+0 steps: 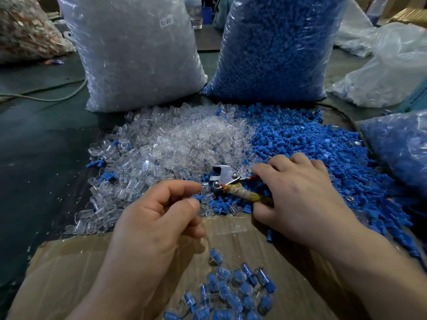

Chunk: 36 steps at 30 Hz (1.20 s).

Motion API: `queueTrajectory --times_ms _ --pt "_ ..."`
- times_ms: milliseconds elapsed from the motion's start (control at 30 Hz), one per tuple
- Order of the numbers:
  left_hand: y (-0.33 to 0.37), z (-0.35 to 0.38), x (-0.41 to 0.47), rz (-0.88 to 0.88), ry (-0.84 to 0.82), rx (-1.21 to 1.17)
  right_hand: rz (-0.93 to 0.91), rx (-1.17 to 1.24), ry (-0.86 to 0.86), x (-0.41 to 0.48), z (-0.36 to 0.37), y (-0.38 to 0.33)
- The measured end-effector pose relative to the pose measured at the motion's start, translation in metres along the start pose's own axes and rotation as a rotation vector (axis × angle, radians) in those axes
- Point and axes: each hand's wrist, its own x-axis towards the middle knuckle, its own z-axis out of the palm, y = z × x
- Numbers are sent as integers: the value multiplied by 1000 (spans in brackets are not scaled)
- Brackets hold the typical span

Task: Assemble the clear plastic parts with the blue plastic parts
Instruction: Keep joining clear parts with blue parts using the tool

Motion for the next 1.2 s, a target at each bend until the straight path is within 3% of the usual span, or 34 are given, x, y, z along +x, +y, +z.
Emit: queueTrajectory --times_ms 333,767,1200 --pt "-4 -10 5 -172 -34 -225 62 429 280 -12 -15 3" --pt "-16 -13 10 9 6 -173 -191 353 45 -26 -20 1" --pt "-10 -12 4 153 -58 -21 -278 348 17 -28 -20 5"
